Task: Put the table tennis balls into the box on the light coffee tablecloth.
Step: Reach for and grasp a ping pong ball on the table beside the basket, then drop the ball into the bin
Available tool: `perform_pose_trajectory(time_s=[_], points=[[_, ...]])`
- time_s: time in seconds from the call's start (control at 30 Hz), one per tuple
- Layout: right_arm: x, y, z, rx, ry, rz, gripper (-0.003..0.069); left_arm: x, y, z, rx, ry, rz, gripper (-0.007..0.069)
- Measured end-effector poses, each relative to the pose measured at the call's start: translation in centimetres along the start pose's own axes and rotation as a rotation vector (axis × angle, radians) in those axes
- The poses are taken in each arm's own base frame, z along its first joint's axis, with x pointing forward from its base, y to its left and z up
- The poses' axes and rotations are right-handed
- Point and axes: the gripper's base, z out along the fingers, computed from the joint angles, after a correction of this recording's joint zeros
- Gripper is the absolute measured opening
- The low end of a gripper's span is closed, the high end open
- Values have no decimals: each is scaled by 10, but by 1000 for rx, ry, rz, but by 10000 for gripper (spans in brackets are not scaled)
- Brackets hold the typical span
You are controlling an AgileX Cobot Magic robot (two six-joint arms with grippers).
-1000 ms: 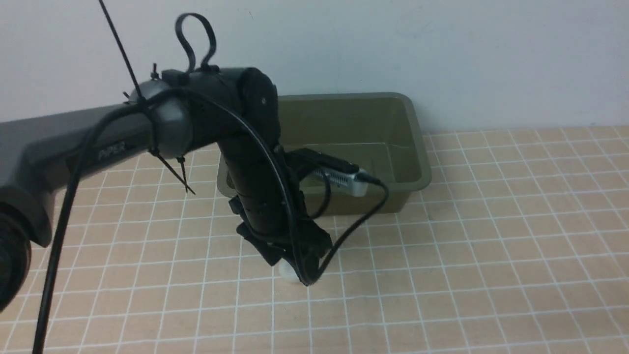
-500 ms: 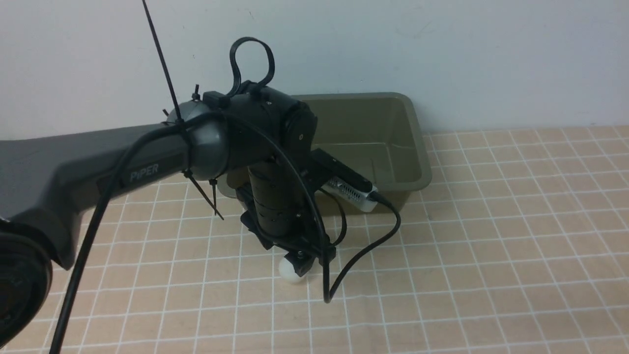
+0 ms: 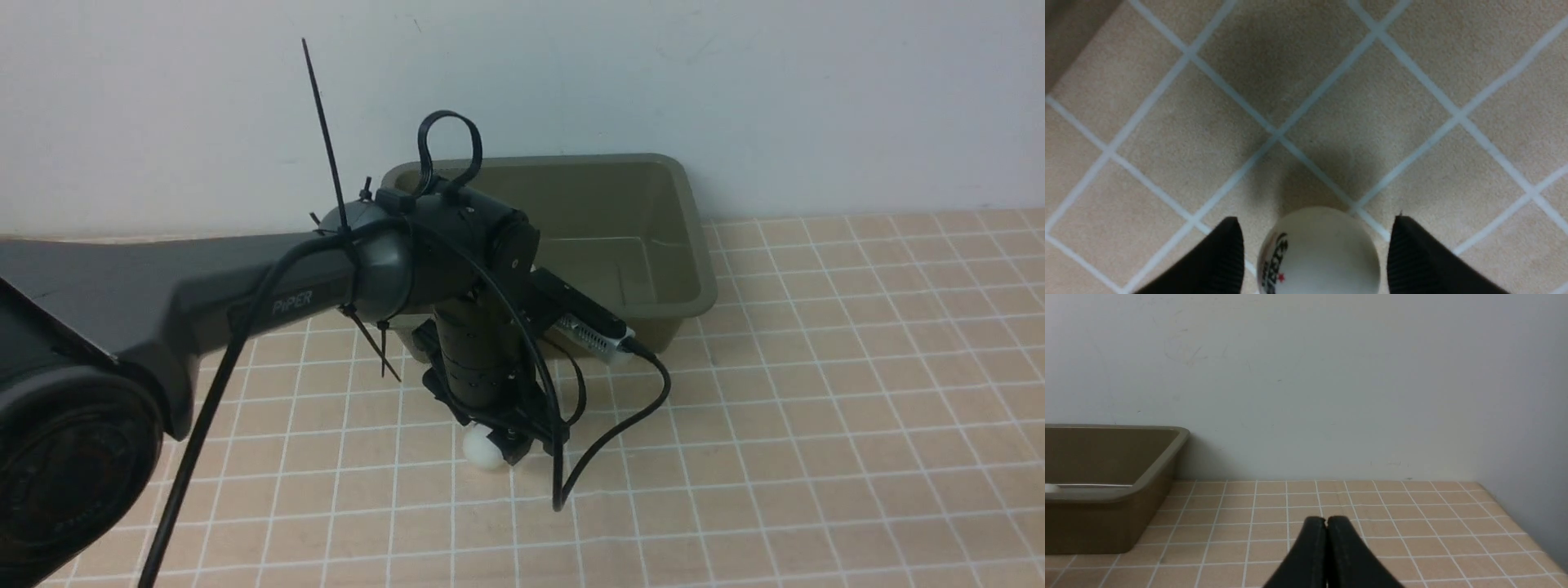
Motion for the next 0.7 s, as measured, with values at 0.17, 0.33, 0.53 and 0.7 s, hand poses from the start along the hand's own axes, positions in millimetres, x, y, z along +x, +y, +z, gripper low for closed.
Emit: perform_pose_trajectory(time_s=[0.17, 0.33, 0.53, 0.7], points=[[0, 0, 0, 0, 0, 0, -18, 0, 0, 4, 1, 15, 2, 316], [0, 0, 0, 0, 0, 0, -18, 8, -5, -3, 12, 95, 16, 316], [0, 0, 0, 0, 0, 0, -18, 11, -9, -61, -3, -22, 92, 316], [0, 0, 0, 0, 0, 0, -18, 7, -2, -112, -109, -256, 131, 316]])
